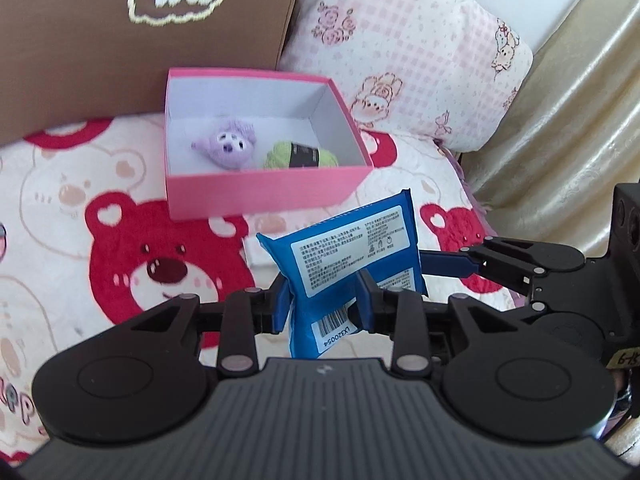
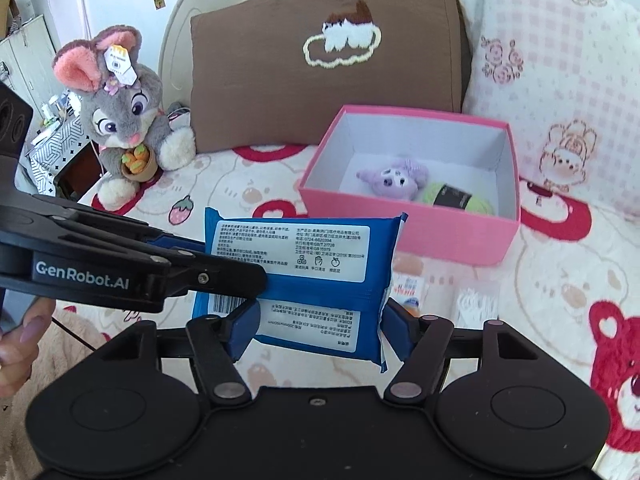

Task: Organize objects
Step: 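Lift the wipes pack with the left tool and carry it over the box, then lower the wipes pack into the box beside the plush and open the left tool, then withdraw the left tool from the box toward the white soap box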

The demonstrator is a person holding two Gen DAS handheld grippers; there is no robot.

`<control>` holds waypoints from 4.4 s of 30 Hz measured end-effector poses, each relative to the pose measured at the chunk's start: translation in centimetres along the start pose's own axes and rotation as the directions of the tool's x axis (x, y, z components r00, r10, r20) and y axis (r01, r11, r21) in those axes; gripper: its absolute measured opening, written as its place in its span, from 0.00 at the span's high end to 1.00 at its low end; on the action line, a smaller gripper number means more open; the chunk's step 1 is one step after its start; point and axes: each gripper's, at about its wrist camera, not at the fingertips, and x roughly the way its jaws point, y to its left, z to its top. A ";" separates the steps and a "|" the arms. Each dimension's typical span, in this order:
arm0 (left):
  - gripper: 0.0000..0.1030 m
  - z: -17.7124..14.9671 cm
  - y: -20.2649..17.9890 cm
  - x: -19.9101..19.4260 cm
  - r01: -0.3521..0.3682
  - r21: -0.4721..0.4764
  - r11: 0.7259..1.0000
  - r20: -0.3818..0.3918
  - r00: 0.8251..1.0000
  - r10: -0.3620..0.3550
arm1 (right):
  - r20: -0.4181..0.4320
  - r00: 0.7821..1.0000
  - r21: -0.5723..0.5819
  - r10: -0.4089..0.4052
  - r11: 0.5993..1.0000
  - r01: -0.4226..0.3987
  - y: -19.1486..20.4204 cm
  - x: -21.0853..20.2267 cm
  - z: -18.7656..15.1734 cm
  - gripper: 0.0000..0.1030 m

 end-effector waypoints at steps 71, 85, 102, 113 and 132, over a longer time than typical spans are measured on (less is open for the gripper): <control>0.65 9.7 10.4 21.5 -0.224 -0.001 0.974 0.067 0.972 0.224 | 0.023 0.998 0.230 0.053 0.972 -0.056 -12.3 22.8 6.9 0.65; 0.54 9.5 9.6 22.0 -0.291 0.045 0.956 0.112 0.952 0.284 | -0.011 0.998 0.210 -0.056 0.976 0.057 -12.0 23.8 6.7 0.82; 0.55 10.9 7.5 14.7 -0.214 0.017 0.977 0.034 0.976 0.214 | 0.024 0.998 0.099 -0.064 0.993 0.062 -8.2 15.2 8.6 0.79; 0.54 11.1 4.2 7.5 -0.182 0.069 0.981 0.012 0.983 0.181 | 0.032 0.995 0.075 -0.089 0.993 0.087 -6.5 7.9 9.1 0.77; 0.44 7.0 0.0 3.2 -0.100 0.177 0.979 -0.075 0.991 0.114 | 0.068 0.994 -0.060 -0.086 0.994 0.090 -2.9 0.4 4.6 0.66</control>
